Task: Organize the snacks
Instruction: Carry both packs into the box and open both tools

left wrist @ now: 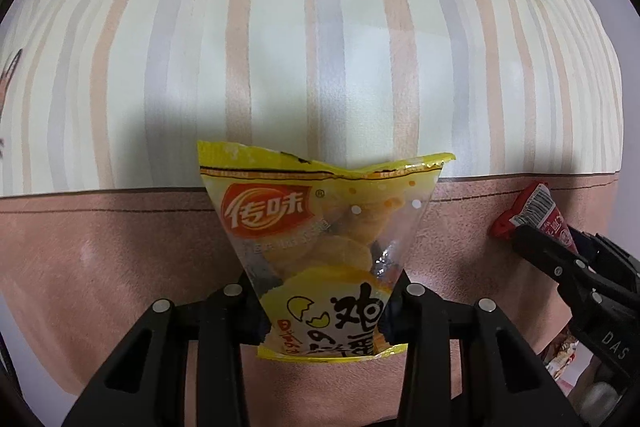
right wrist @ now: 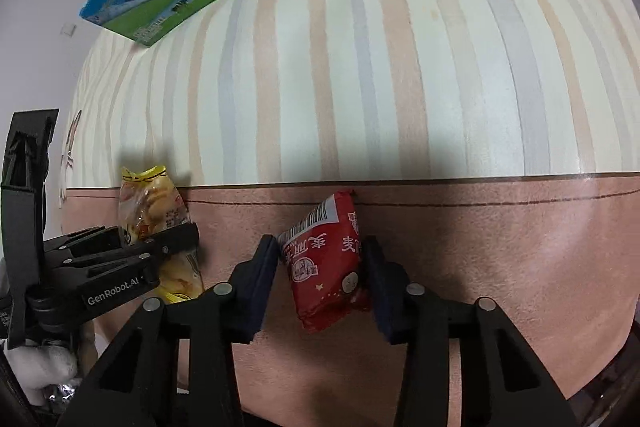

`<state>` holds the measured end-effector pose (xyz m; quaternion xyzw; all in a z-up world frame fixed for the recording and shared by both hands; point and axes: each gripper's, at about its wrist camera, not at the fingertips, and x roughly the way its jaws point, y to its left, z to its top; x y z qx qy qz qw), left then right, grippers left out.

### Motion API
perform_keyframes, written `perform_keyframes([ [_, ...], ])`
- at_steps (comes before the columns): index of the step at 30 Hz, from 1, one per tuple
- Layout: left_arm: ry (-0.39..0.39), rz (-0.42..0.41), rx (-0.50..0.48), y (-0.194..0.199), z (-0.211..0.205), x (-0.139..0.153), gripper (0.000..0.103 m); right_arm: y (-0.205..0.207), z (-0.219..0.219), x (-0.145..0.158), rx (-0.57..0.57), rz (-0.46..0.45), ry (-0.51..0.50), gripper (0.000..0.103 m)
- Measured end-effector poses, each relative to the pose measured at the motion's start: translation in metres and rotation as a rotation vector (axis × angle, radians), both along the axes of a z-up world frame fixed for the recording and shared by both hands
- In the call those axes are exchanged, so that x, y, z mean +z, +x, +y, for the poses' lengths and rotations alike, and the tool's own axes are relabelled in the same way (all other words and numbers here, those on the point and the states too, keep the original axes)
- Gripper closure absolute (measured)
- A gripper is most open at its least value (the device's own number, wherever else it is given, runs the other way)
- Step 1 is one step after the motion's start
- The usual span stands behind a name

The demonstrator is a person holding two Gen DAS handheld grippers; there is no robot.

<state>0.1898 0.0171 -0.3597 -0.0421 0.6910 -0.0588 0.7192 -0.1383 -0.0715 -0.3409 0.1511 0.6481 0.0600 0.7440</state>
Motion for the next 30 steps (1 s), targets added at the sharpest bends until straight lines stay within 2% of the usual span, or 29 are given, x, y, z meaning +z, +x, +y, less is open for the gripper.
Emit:
perform_keyframes([
  [6,-0.044,-0.014,0.011,-0.005,-0.002,0.024,0.068,-0.004,-0.004,0.021,-0.008,-0.037,0.060,0.059],
  [11,-0.099,-0.092,0.016,0.005,-0.001,0.071,0.068,0.001,-0.014,0.058,-0.020,-0.106,0.116,0.059],
  [16,-0.138,-0.186,-0.020,0.031,-0.007,0.124,0.068,0.019,-0.027,0.101,-0.036,-0.200,0.161,0.059],
  [22,-0.160,-0.277,-0.065,0.090,-0.013,0.184,0.068,0.067,-0.039,0.151,-0.041,-0.312,0.170,0.059],
  [26,-0.145,-0.304,-0.083,0.140,-0.015,0.199,0.068,0.110,-0.041,0.177,-0.039,-0.378,0.147,0.059],
  [30,-0.139,-0.265,-0.090,0.196,-0.017,0.197,0.068,0.160,-0.041,0.184,-0.035,-0.395,0.125,0.059],
])
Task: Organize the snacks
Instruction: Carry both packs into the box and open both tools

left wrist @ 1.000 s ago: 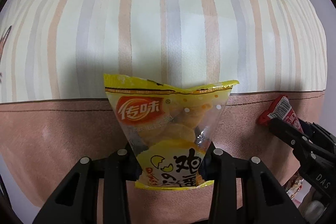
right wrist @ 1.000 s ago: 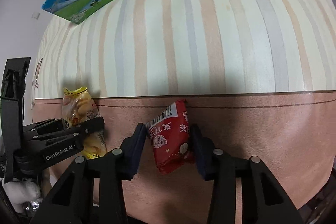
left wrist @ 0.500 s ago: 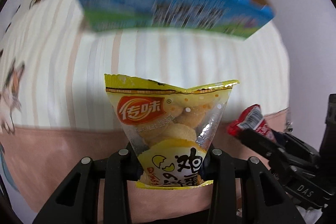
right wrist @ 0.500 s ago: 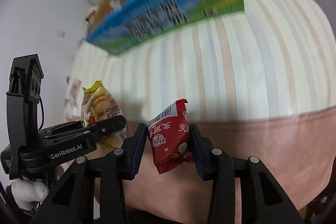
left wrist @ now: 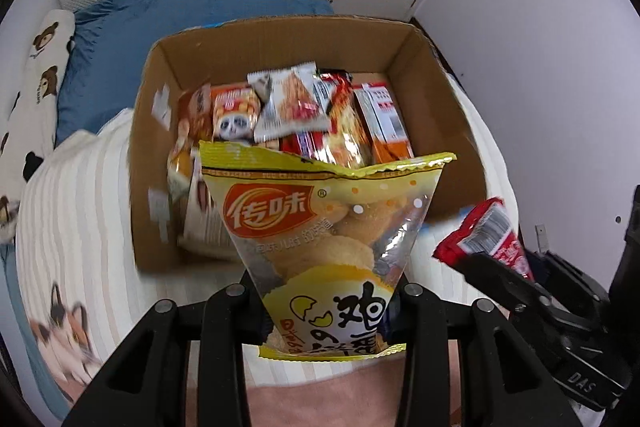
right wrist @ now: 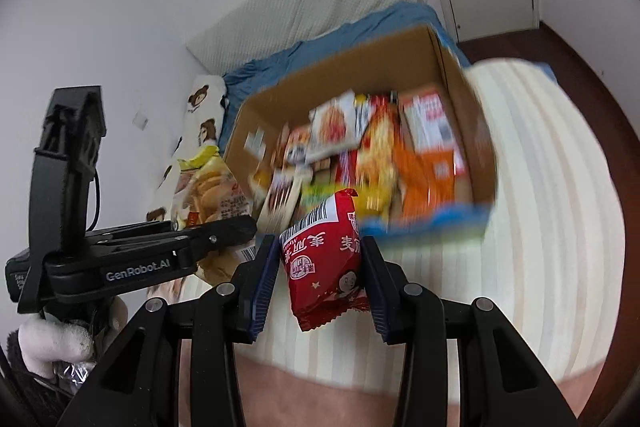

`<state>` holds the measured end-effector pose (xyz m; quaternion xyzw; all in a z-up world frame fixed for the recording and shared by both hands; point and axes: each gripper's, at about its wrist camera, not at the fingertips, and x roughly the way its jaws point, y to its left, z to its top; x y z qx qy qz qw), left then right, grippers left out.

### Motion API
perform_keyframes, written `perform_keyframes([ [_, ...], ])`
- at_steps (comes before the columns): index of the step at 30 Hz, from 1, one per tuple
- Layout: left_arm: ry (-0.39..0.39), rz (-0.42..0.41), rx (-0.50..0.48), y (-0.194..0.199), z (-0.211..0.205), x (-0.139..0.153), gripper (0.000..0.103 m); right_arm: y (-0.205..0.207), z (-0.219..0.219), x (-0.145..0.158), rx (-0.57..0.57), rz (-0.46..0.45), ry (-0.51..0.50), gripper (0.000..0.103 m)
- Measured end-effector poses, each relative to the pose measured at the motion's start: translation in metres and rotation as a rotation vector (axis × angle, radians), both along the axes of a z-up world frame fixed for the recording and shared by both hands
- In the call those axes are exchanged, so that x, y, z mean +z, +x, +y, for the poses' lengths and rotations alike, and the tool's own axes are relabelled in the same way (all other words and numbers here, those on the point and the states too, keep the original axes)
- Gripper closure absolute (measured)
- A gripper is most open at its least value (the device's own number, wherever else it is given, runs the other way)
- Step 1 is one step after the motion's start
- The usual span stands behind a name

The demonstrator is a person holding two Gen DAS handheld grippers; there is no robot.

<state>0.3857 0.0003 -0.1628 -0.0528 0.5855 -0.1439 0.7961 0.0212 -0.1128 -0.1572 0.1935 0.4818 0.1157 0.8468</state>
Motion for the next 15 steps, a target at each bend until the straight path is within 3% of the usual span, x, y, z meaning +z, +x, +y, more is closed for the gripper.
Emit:
perform_keyframes([
  [4,0.000,0.076,-0.005,0.046,0.003,-0.016,0.068,0.050,0.004,-0.002,0.009,0.007,-0.042,0.059],
  [9,0.025,0.155,0.008,0.096,0.005,-0.050,0.068,0.100,0.006,-0.034,0.013,0.076,-0.069,0.059],
  [15,0.069,0.260,0.019,0.121,0.004,-0.086,0.068,0.123,0.003,-0.069,0.020,0.155,-0.063,0.059],
])
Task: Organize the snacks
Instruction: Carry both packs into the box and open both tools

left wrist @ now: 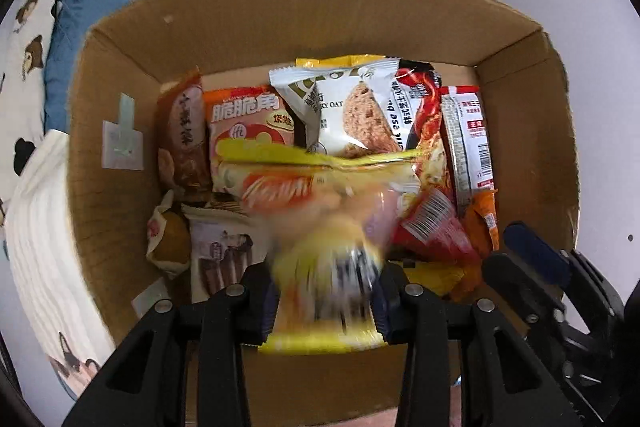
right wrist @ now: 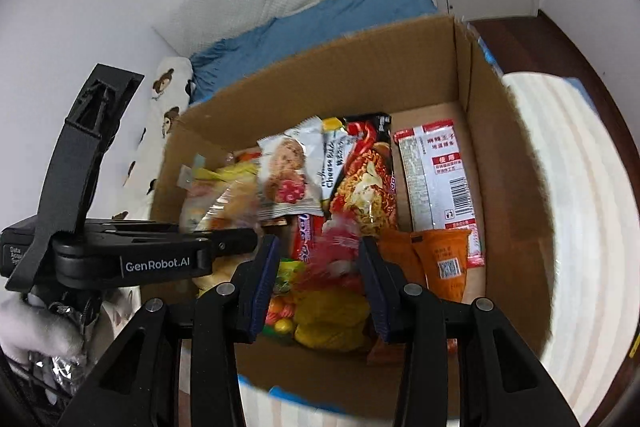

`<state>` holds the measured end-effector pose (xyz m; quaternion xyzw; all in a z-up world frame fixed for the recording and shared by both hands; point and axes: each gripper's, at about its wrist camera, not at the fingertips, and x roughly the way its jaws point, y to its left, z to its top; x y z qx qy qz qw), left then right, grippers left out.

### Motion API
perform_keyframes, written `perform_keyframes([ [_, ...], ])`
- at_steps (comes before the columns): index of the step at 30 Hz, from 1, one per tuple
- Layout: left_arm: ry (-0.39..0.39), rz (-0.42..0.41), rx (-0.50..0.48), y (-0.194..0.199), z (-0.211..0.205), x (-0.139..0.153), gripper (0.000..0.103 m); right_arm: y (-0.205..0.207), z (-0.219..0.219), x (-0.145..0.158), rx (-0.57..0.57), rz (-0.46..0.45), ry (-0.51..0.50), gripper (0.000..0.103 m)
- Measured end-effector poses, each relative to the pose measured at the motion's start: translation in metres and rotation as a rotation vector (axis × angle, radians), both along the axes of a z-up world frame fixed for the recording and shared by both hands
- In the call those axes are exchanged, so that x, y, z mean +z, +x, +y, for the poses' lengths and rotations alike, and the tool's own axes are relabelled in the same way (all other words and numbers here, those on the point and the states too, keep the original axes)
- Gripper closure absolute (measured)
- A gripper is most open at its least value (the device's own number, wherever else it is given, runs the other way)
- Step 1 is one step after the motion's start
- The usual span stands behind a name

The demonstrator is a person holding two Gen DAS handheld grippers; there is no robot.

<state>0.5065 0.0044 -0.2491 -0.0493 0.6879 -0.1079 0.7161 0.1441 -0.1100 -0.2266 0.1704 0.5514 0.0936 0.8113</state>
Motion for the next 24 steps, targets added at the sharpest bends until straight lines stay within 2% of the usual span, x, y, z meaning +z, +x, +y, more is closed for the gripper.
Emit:
perform_keyframes([
  [1,-0.003,0.015,0.012,0.002,0.002,-0.005,0.066,0.003,-0.002,-0.006,-0.009,0.020,-0.011,0.058],
  [2,-0.013,0.024,0.024,0.003,0.003,-0.009,0.060,0.005,-0.003,-0.010,-0.014,0.032,-0.014,0.052],
  [3,-0.017,0.024,0.032,0.004,0.005,-0.010,0.055,0.006,-0.004,-0.014,-0.016,0.046,-0.017,0.038],
  [5,-0.010,0.008,0.044,0.004,0.008,-0.013,0.039,0.007,-0.006,-0.019,-0.027,0.065,-0.045,0.022],
  [7,0.007,-0.004,0.045,0.003,0.009,-0.012,0.013,0.008,-0.005,-0.021,-0.032,0.073,-0.086,0.018],
  [8,0.020,-0.009,0.051,0.002,0.011,-0.012,0.011,0.009,-0.005,-0.022,-0.032,0.078,-0.095,0.014],
  [11,0.034,-0.025,0.059,-0.004,0.017,-0.008,0.007,0.010,0.002,-0.021,-0.017,0.101,-0.149,0.011],
  [14,0.031,-0.046,0.085,-0.012,0.025,-0.001,0.007,0.008,0.009,-0.014,-0.005,0.102,-0.206,0.005],
  [17,0.049,-0.092,0.097,-0.027,0.036,0.012,0.007,0.005,0.008,-0.007,-0.012,0.099,-0.220,0.005],
  [24,0.052,-0.114,0.096,-0.047,0.036,0.030,0.007,0.000,0.004,-0.001,-0.039,0.104,-0.242,0.005],
])
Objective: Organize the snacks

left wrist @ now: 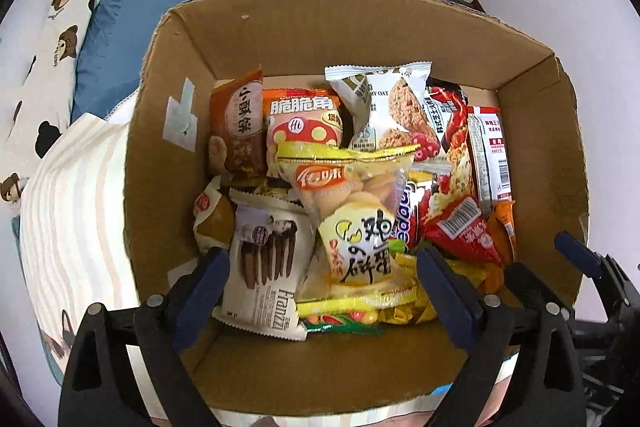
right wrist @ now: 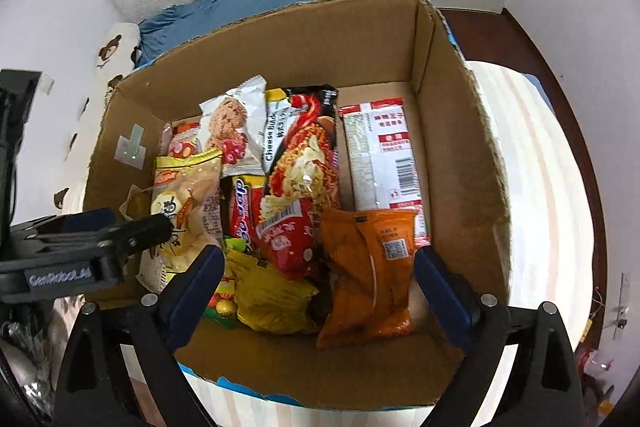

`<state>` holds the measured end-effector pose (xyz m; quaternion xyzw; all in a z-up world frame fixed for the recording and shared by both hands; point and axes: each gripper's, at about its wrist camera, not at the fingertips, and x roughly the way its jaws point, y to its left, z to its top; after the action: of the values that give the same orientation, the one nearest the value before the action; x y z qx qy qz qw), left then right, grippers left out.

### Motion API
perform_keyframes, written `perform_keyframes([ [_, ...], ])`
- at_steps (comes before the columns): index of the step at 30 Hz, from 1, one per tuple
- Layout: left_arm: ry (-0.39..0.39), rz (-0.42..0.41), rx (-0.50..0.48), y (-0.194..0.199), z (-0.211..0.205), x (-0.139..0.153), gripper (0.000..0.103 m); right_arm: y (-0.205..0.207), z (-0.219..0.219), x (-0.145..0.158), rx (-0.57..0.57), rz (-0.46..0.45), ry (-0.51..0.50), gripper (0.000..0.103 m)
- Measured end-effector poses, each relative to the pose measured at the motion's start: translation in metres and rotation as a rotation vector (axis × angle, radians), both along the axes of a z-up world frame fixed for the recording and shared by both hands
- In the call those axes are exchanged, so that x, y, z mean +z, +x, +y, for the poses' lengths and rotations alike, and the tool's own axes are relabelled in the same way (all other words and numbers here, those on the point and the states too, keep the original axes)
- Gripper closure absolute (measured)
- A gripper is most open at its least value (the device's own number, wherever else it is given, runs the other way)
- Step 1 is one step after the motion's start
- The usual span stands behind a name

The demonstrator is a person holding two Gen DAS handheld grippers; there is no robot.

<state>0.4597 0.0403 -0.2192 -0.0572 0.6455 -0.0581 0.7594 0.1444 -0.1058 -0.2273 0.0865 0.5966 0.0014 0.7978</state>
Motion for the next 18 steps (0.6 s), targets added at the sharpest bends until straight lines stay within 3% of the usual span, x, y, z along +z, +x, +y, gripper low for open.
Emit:
perform_keyframes([
  [9,0.002,-0.098,0.018,-0.023,-0.003,0.033,0.007,-0.023,-0.003,0.026,-0.007,-0.051,-0.006,0.004],
  [18,0.048,-0.329,0.051,-0.100,-0.004,0.099,0.007,-0.089,-0.003,0.080,-0.015,-0.206,-0.046,0.004],
])
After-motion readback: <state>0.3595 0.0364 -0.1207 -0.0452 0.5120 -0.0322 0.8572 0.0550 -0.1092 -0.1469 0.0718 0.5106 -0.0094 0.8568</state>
